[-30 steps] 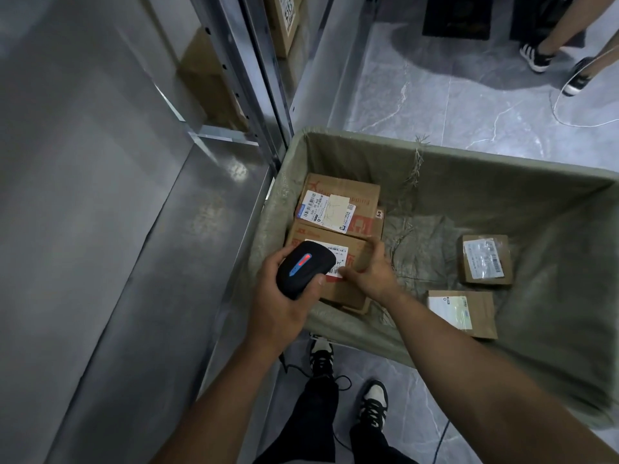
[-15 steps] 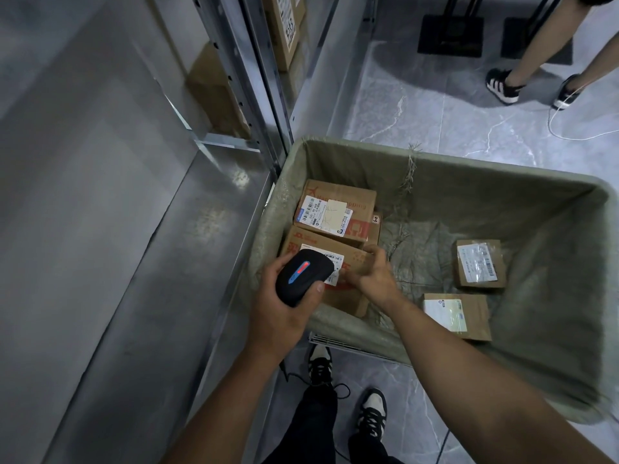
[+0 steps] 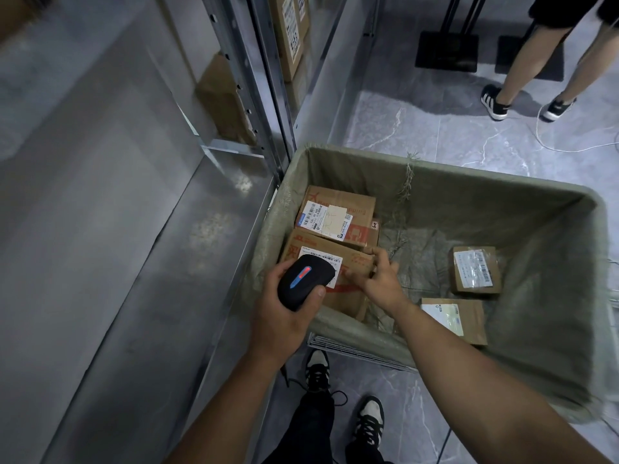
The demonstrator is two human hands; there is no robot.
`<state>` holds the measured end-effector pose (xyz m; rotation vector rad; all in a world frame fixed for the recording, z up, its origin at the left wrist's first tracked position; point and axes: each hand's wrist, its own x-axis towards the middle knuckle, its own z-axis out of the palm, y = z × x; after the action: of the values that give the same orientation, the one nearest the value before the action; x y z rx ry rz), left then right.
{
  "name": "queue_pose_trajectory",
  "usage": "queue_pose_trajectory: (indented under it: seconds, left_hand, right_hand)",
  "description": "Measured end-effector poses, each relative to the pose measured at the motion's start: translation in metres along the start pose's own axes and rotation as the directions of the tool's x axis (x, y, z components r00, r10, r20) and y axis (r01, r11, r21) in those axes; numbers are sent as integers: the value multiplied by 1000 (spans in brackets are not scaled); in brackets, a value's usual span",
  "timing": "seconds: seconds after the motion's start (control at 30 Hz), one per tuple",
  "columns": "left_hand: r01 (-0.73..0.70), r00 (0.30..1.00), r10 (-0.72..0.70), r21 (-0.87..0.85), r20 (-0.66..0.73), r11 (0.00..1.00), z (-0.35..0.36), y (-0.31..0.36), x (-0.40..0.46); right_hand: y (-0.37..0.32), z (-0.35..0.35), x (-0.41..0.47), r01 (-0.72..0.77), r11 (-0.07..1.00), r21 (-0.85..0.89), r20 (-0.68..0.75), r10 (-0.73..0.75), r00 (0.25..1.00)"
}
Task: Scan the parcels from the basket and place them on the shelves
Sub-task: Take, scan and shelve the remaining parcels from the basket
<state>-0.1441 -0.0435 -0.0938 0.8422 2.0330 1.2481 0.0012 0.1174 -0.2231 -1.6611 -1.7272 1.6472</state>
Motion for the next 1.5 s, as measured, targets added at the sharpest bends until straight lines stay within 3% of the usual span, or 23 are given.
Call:
queue_pose_trajectory:
  seconds: [0.27,0.37,0.7,1.0,1.5]
  left_hand:
    - [-44,999,44,-7,-26,999,4,16,-15]
    - [-57,998,56,-9,-39,998,3,17,-26]
    - [-57,994,50,-74,-93,996,11,26,-76]
    - [-62,960,40,-72,-278,996,-17,38,-135]
    - [-85,834,36,-64,-550,994,-69,29,-242]
  right_hand:
    - [-19,-33,-19,101,993,-55,-19,-102,995]
    - [-26,-49,-29,141,985,-103,-94,-150,984]
    - [-42,-105,-68,251,958,139,-237,-214,948]
    - [-76,-105,-109,388,893,226,-125,-368,921]
    - [-102,-59,-190,504,801,322,24,-539,842]
